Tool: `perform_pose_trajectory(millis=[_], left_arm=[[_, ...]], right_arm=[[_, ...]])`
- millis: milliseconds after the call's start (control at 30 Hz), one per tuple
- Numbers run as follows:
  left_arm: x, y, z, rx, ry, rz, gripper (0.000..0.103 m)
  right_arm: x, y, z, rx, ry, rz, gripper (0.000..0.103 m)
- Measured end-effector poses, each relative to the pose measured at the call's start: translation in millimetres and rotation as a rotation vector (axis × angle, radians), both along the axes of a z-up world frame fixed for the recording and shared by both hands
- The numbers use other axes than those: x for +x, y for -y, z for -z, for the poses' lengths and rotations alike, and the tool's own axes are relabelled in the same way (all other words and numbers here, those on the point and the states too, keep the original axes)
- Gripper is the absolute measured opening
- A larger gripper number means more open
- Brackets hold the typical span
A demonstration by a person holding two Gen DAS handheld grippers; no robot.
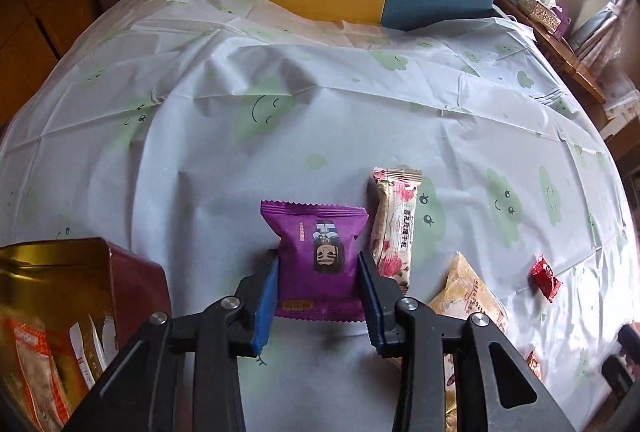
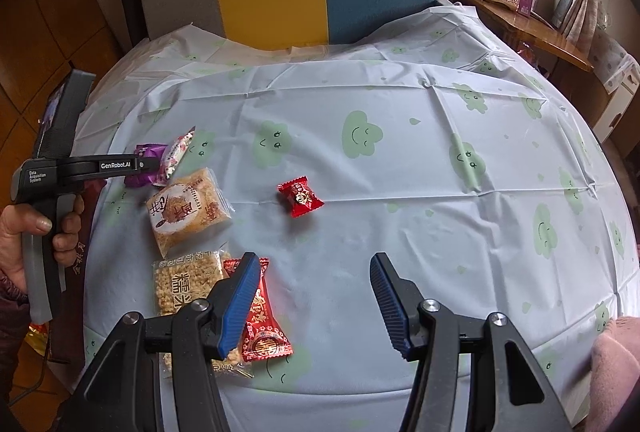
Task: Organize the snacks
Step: 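Grasp the long red candy bar with the right tool while the left holds the purple packet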
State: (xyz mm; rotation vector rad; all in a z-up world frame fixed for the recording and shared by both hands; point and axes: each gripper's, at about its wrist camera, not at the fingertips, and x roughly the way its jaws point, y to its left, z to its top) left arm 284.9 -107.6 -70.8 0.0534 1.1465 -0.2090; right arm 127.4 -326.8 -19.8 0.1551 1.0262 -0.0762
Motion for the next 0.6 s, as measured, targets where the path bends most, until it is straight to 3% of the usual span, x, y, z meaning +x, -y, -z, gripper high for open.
perform_pose_trajectory(millis=[233, 500, 567, 600], left_arm=[[-49.9, 5.0, -25.8, 0.062, 0.106, 0.073, 0.038], [-124.3, 9.7, -37.1, 0.040, 0.135, 0.168, 0.038], [-140.4, 11.7, -31.5, 0.028, 0.113, 0.185, 0.038], [-147.6, 12.1, -28.9, 0.028, 0.106, 0.192, 0.038]], right_arm=[[0.4, 20.2, 2.2, 0.053, -0.011, 0.083, 0.058], [4.0, 17.9, 15.5, 0.111, -0.075, 0.052, 0.058], [4.8, 13.3, 18.2, 0.123, -0.083, 0.020, 0.053], [5.2, 10.6, 19.4, 0.131, -0.087, 0.002, 0.044]])
